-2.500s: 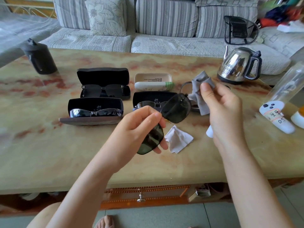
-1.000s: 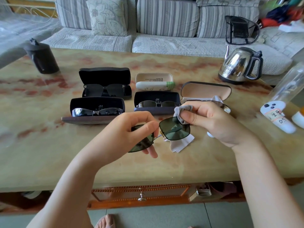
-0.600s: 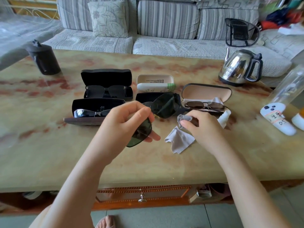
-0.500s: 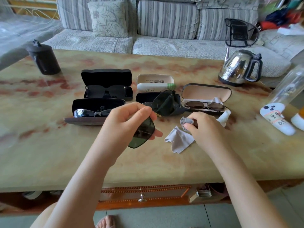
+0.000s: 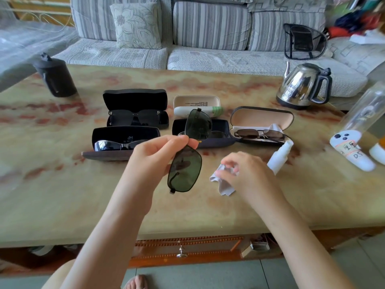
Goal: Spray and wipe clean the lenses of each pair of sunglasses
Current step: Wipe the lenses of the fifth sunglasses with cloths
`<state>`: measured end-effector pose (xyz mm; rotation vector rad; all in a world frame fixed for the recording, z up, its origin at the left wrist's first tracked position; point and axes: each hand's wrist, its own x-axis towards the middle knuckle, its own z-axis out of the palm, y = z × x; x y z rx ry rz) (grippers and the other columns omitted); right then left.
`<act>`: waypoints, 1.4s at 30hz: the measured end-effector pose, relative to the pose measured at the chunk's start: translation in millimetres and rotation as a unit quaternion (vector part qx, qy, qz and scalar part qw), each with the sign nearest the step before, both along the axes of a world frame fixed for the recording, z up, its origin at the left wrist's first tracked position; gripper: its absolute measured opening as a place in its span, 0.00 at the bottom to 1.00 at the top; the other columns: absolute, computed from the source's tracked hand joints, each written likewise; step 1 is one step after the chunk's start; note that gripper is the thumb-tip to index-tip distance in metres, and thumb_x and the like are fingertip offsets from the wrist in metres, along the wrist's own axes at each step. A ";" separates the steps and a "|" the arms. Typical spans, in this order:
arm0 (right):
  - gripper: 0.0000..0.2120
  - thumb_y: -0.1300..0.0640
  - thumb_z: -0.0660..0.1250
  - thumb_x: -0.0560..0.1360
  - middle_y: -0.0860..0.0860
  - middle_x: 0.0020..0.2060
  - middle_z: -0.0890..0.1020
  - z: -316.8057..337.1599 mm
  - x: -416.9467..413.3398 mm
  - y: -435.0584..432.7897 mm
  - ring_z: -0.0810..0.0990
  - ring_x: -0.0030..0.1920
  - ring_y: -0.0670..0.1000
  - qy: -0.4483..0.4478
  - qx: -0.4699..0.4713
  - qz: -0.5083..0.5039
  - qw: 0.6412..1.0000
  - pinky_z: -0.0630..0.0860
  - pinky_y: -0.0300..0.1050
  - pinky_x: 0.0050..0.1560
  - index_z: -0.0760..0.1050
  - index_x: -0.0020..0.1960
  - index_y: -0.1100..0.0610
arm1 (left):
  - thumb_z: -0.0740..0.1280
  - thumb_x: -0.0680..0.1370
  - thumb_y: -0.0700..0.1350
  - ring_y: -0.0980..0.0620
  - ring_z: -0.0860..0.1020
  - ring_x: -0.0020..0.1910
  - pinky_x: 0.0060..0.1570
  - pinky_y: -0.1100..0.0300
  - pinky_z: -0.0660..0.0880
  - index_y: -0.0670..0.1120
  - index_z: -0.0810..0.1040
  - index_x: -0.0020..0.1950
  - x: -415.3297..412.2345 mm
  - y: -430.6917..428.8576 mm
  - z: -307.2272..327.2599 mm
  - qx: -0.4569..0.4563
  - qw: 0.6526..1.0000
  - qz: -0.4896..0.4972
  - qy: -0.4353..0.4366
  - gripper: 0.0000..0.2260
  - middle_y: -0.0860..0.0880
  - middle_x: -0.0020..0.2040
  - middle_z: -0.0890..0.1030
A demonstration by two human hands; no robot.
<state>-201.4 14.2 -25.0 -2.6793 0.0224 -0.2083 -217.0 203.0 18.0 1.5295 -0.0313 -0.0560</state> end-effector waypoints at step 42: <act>0.08 0.52 0.73 0.70 0.50 0.29 0.82 38.6 -15.6 17.9 0.80 0.31 0.47 0.007 0.516 0.007 0.857 0.78 0.42 0.31 0.82 0.37 0.56 | 0.77 0.66 0.45 0.60 0.81 0.37 0.35 0.69 0.74 0.48 0.79 0.47 -7.3 -25.2 -10.6 0.001 0.999 -0.038 -0.019 0.13 0.57 0.37 0.83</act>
